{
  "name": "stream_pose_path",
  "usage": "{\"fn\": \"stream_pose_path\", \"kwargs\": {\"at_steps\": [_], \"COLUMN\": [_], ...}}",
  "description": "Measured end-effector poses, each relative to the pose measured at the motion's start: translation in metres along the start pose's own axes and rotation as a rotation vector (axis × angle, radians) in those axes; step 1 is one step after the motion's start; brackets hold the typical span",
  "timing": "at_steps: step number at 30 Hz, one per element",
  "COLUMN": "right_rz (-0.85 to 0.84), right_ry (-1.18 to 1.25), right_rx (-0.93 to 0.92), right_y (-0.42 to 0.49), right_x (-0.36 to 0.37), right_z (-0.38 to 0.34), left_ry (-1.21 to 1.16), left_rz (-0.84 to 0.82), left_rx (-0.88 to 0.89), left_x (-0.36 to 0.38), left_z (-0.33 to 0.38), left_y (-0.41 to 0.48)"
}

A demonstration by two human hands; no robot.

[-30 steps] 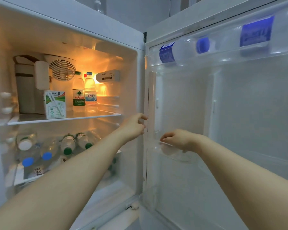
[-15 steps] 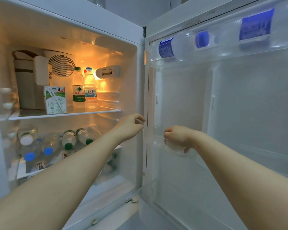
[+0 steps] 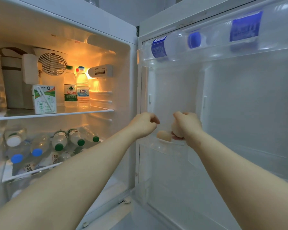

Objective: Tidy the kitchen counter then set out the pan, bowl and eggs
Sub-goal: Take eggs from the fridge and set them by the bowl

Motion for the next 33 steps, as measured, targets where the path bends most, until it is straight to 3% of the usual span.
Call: {"fn": "stream_pose_path", "kwargs": {"at_steps": [5, 11, 17, 33], "right_rz": [0.06, 0.072, 0.061, -0.004], "right_ry": [0.019, -0.059, -0.028, 0.004], "right_rx": [-0.033, -0.06, -0.04, -0.016], "right_y": [-0.006, -0.007, -0.008, -0.009], "right_x": [-0.008, -0.009, -0.01, -0.008], "right_z": [-0.005, -0.011, -0.009, -0.005], "left_ry": [0.087, 0.077, 0.217, 0.171], "left_rz": [-0.203, -0.292, -0.411, -0.439], "left_rx": [0.033, 0.007, 0.004, -0.04], "left_x": [0.045, 0.063, 0.075, 0.083], "left_z": [0.022, 0.019, 0.018, 0.012], "left_y": [0.014, 0.021, 0.022, 0.023]}}
Point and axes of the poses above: each hand's wrist, its own y-axis towards the middle knuckle, its own x-axis out of the palm, z = x × y, the point moved 10 cm from there along y, towards the middle knuckle, and after that the axes turned 5 degrees about y, right-handed, at the moved point
